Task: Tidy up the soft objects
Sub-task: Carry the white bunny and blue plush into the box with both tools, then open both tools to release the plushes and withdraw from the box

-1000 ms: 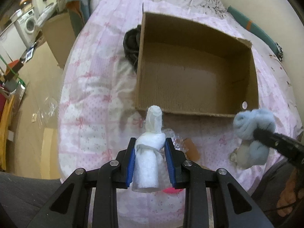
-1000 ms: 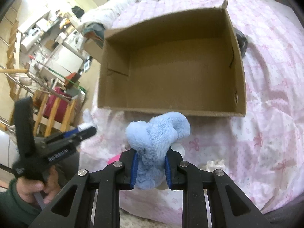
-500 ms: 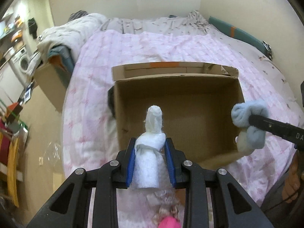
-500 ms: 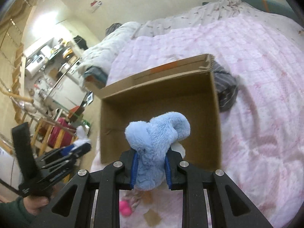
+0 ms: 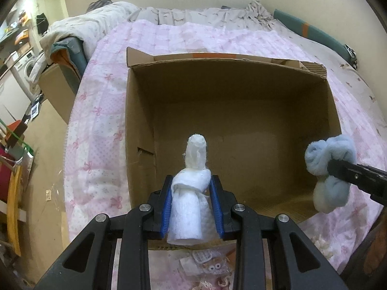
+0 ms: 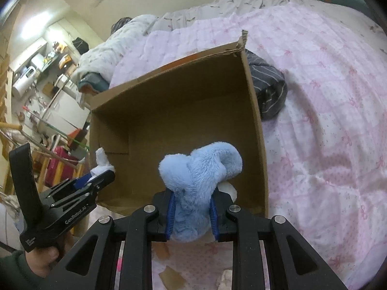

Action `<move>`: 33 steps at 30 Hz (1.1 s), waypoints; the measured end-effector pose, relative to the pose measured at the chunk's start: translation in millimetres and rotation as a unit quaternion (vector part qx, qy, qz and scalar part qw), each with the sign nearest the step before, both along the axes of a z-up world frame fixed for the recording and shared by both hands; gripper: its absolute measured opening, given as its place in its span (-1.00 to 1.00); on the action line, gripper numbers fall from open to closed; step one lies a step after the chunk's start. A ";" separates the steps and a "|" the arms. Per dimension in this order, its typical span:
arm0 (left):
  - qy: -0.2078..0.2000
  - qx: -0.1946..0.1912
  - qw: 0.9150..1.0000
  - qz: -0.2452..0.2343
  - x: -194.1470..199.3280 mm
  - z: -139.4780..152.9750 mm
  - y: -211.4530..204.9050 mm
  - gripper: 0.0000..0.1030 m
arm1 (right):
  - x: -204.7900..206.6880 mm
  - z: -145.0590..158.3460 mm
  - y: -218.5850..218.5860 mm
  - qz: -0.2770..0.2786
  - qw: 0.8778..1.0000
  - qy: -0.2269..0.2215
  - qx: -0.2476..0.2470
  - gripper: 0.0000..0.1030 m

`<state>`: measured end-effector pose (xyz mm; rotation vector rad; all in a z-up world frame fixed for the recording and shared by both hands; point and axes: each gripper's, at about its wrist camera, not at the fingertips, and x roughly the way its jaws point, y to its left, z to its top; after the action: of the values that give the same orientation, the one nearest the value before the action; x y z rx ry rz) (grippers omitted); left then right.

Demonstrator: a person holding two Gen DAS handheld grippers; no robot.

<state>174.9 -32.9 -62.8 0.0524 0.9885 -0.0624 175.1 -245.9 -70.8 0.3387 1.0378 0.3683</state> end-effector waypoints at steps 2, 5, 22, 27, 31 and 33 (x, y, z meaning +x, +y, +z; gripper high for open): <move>-0.002 -0.003 1.000 0.002 0.4 0.2 1.9 -0.48 | -0.1 0.2 2.9 0.004 1.000 -0.002 -0.006 -0.49; -0.003 -0.007 1.000 0.006 -0.1 0.3 5.3 -0.48 | -1.6 -0.5 4.1 0.005 1.000 -0.004 -0.012 -0.49; 0.009 -0.013 1.000 0.016 2.6 -2.6 12.5 -0.42 | -1.8 0.3 5.7 0.003 1.000 -0.007 -0.021 -0.45; 0.012 -0.006 1.000 0.016 1.9 -1.6 9.7 0.24 | 0.7 0.7 3.8 0.002 1.000 -0.005 -0.011 -0.34; 0.021 -0.010 1.000 0.004 1.2 -2.7 6.2 0.30 | 0.9 0.4 2.5 -0.007 1.000 -0.006 -0.007 0.38; 0.027 -0.002 1.000 0.001 1.3 -5.0 3.6 0.30 | 1.5 0.4 2.9 -0.010 1.000 -0.005 -0.014 0.38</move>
<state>176.2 -29.3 -67.7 0.0463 1.0434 -0.0631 176.6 -243.0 -70.4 0.3219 1.0278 0.3363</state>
